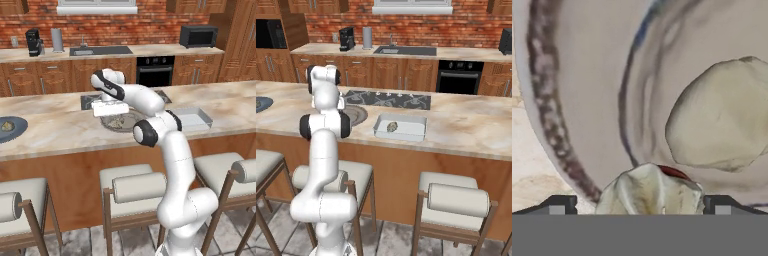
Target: Place two dumplings into each of the tupperware containers and then place the containers in the fridge.
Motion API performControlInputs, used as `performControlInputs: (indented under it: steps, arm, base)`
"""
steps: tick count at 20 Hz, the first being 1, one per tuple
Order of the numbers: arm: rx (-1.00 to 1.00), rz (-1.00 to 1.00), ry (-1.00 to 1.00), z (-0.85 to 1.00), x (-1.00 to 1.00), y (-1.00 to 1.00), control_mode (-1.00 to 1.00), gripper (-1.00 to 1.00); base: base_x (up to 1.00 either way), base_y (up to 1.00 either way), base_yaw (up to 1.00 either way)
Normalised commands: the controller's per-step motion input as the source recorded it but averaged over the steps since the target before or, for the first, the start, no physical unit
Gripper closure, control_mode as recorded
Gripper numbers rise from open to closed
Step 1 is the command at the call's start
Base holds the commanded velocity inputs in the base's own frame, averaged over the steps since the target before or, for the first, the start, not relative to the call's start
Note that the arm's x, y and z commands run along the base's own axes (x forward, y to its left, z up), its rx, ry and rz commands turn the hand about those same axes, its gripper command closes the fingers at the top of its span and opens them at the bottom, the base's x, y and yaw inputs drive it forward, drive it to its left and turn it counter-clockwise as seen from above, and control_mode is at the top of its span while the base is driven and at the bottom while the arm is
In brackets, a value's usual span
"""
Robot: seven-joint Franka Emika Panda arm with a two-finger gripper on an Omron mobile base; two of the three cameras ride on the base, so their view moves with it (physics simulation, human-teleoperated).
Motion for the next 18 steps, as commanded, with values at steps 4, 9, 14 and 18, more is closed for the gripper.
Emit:
performControlInputs:
  steps: [4,9,14,18]
  arm:
    - [0.0,-0.04,-0.05,0.0,-0.01,-0.21,-1.0,-1.0]
    - [0.0,0.0,-0.12,0.0,-0.33,-0.15,-1.0,-1.0]
    - [0.01,0.0,-0.28,0.0,-0.55,-0.05,-1.0,-1.0]
    - [0.08,-0.01,-0.19,-0.06,-0.44,-0.26,-1.0,-1.0]
  base:
    - [0.0,0.0,0.0]
    - [0.0,0.0,0.0]
    - [0.0,0.0,0.0]
    - [0.0,0.0,0.0]
